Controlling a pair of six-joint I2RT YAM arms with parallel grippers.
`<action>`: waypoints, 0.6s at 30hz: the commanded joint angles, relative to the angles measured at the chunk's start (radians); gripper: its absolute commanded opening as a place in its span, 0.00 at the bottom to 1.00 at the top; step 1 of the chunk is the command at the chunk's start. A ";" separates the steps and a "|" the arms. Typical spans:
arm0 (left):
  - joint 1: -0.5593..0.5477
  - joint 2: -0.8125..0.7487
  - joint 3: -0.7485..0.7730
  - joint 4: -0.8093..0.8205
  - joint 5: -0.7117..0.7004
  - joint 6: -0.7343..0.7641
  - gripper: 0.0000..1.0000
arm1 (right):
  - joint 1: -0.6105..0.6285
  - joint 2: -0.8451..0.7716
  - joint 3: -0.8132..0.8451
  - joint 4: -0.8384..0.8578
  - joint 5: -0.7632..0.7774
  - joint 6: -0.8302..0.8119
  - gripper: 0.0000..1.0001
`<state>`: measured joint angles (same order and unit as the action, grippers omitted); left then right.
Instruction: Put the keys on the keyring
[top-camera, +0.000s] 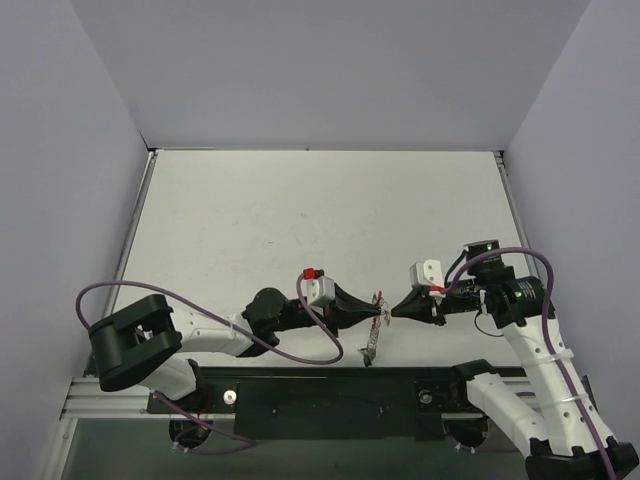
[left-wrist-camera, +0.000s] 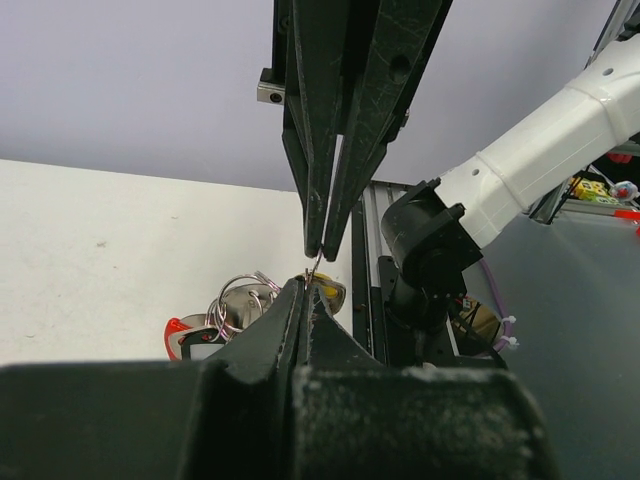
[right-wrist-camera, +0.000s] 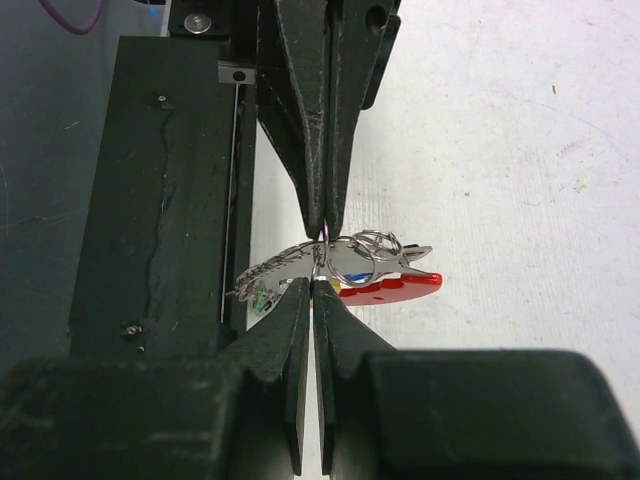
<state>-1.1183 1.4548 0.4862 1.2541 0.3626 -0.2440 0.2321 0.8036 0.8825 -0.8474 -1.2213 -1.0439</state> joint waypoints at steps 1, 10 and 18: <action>0.005 -0.045 0.058 0.053 -0.034 -0.011 0.00 | 0.019 -0.015 -0.013 -0.019 -0.011 -0.005 0.00; -0.005 -0.047 0.071 0.079 -0.105 -0.021 0.00 | 0.058 -0.035 -0.033 0.039 0.046 0.025 0.00; 0.002 -0.030 0.081 0.163 -0.097 -0.040 0.00 | 0.088 -0.064 -0.046 0.217 0.065 0.212 0.00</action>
<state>-1.1229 1.4418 0.5121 1.2396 0.2832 -0.2623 0.3061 0.7601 0.8547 -0.7341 -1.1454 -0.9527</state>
